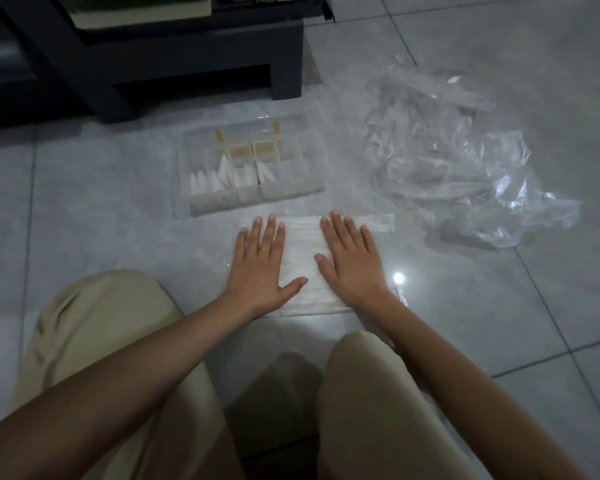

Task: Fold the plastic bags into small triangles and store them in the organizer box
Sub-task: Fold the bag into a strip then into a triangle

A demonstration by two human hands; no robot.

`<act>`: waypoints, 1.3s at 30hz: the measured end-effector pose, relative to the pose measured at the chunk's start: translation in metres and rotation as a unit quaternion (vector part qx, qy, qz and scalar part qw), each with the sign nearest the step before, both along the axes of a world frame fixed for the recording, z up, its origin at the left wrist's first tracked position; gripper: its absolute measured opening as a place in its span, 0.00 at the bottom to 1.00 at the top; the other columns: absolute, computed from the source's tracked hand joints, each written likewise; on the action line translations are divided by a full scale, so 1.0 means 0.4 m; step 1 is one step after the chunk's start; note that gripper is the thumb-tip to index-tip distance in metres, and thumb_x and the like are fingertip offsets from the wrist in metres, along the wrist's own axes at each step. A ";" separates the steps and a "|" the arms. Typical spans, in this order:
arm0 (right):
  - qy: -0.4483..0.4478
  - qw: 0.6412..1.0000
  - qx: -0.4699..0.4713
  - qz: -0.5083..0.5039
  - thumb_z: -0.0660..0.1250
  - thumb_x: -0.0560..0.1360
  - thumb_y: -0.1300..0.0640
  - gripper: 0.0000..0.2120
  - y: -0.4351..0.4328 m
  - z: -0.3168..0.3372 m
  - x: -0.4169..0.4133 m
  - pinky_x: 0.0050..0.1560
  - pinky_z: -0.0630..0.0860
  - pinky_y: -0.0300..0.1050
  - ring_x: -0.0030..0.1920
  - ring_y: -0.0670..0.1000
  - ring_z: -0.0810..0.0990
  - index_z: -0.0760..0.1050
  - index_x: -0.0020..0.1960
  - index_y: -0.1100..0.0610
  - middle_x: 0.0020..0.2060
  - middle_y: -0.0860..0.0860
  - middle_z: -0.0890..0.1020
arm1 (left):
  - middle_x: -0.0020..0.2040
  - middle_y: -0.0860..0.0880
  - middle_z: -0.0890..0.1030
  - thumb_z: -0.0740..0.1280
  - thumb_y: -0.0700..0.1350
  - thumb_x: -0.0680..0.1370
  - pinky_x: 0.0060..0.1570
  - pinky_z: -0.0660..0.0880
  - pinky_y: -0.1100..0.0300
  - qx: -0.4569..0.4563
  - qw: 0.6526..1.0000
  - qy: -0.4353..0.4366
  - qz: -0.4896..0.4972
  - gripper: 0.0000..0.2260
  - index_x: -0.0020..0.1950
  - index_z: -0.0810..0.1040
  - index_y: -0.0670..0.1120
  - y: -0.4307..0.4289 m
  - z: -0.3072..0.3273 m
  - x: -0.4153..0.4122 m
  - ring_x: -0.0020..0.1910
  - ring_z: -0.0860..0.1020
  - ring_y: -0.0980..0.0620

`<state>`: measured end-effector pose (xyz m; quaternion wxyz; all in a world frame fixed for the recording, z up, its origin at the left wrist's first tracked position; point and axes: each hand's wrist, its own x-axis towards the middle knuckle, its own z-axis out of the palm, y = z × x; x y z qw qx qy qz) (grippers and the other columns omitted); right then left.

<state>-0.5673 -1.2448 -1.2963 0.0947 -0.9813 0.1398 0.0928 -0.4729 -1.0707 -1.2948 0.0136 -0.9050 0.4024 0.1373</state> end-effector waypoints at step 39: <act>-0.050 0.981 0.146 0.118 0.66 0.71 0.36 0.33 0.000 0.119 -0.096 0.66 0.59 0.43 0.67 0.49 0.67 0.68 0.70 0.52 0.67 0.49 0.71 | 0.47 0.50 0.78 0.71 0.39 0.67 0.27 0.68 0.59 -0.150 0.973 0.055 -0.168 0.08 0.43 0.76 0.46 0.044 0.083 -0.023 0.42 0.78 0.49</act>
